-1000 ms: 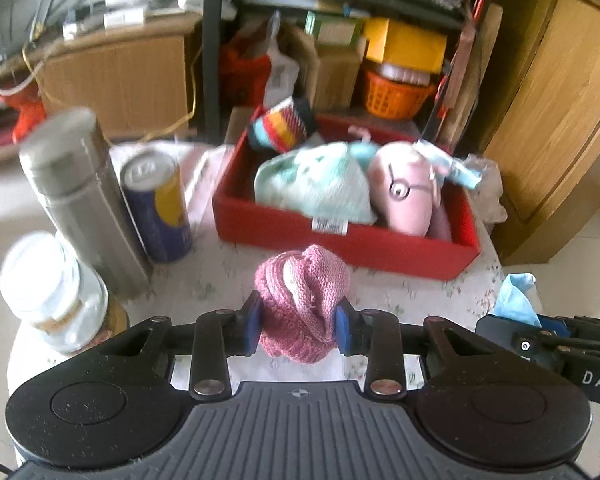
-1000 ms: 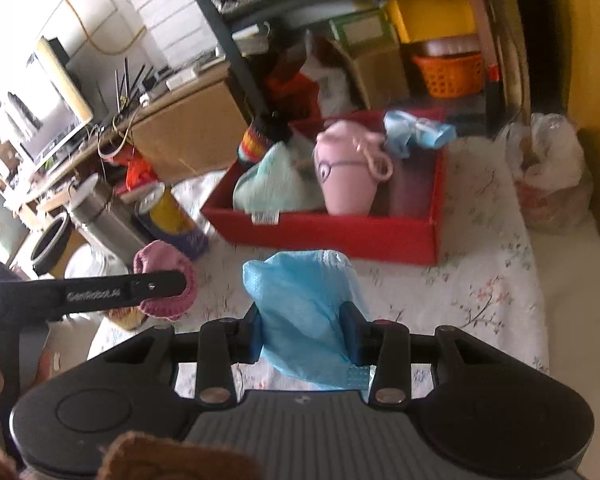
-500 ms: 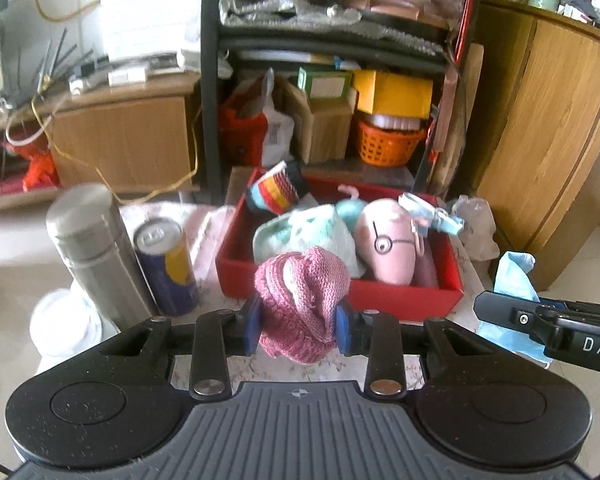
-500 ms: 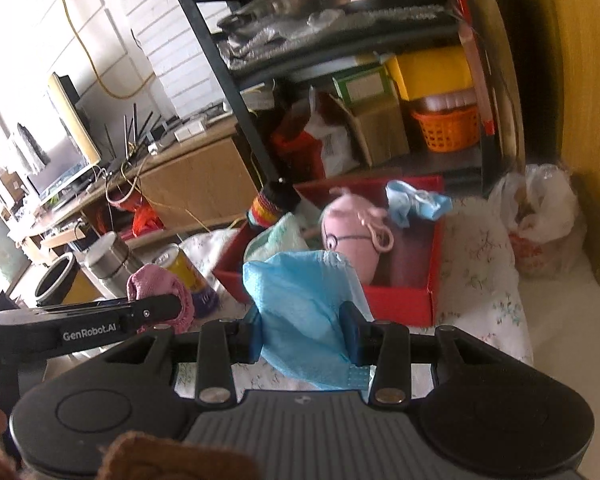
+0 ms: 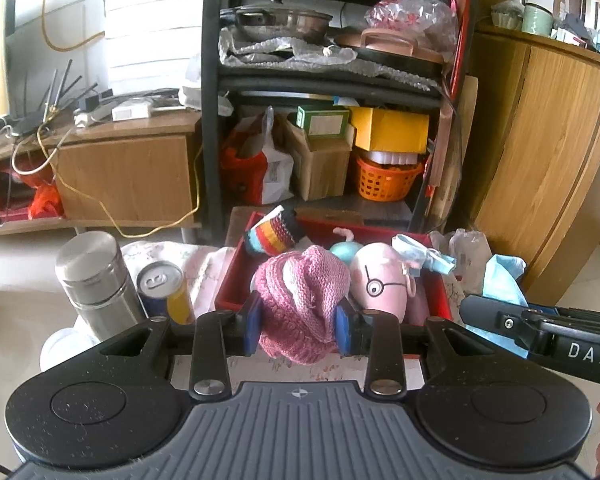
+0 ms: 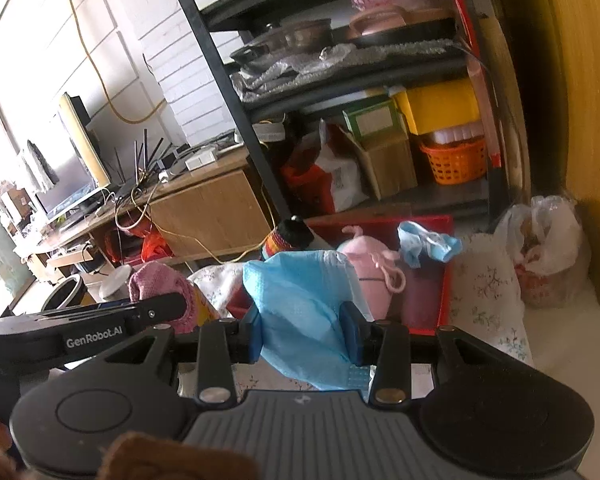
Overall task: Organize soft objects
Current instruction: 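Carry the pink hat and blue mask with both grippers over the red box, then open both grippers to drop the hat and mask into the box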
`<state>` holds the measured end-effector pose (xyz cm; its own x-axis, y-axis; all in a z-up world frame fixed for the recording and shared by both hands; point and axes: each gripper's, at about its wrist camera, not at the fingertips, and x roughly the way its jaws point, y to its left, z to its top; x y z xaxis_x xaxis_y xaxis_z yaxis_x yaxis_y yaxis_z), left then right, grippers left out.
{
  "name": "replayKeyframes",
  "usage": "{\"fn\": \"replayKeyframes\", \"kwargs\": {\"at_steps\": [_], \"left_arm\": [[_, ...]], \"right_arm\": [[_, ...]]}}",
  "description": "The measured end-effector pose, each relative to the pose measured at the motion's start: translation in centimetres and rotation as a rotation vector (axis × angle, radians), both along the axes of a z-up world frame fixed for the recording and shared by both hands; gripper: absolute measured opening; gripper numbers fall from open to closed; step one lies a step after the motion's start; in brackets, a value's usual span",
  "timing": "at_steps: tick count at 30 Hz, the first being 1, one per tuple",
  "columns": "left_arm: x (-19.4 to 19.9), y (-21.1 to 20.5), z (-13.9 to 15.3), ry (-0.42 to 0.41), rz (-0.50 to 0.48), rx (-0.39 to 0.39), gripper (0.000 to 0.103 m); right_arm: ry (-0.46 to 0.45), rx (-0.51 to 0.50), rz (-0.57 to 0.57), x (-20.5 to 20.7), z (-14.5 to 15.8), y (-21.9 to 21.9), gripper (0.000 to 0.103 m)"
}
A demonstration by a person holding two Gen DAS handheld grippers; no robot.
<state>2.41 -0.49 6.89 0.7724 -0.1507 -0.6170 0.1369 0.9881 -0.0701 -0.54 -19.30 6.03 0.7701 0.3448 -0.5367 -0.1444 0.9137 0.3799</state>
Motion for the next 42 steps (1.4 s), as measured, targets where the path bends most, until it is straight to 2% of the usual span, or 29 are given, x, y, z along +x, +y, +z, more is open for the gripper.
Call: {"fn": "replayKeyframes", "kwargs": {"at_steps": [10, 19, 27, 33, 38, 40, 42], "left_arm": [[1.6, -1.0, 1.0, -0.044, 0.007, -0.002, 0.036], [5.7, -2.2, 0.6, -0.05, 0.029, 0.005, 0.037], [10.0, -3.2, -1.4, -0.003, 0.044, 0.022, 0.037], [12.8, -4.2, -2.7, 0.01, 0.035, 0.024, 0.037], [14.9, -5.1, -4.4, 0.035, 0.028, 0.026, 0.039], [15.6, -4.9, -5.0, 0.046, 0.039, 0.006, 0.041], [16.1, -4.7, -5.5, 0.056, 0.041, -0.006, 0.042]], "right_arm": [[-0.069, -0.007, -0.029, 1.8, 1.5, 0.0, 0.011], [-0.069, -0.018, -0.073, 5.8, 1.2, -1.1, 0.011], [-0.038, -0.042, -0.083, 10.0, -0.6, -1.9, 0.011], [-0.02, 0.033, -0.1, 13.5, -2.3, -2.4, 0.011], [0.019, -0.008, -0.087, 15.8, -4.8, -1.6, 0.012], [0.036, -0.019, -0.083, 16.4, -5.5, -1.3, 0.013], [0.041, -0.017, -0.087, 16.7, -5.9, -1.3, 0.022]]}}
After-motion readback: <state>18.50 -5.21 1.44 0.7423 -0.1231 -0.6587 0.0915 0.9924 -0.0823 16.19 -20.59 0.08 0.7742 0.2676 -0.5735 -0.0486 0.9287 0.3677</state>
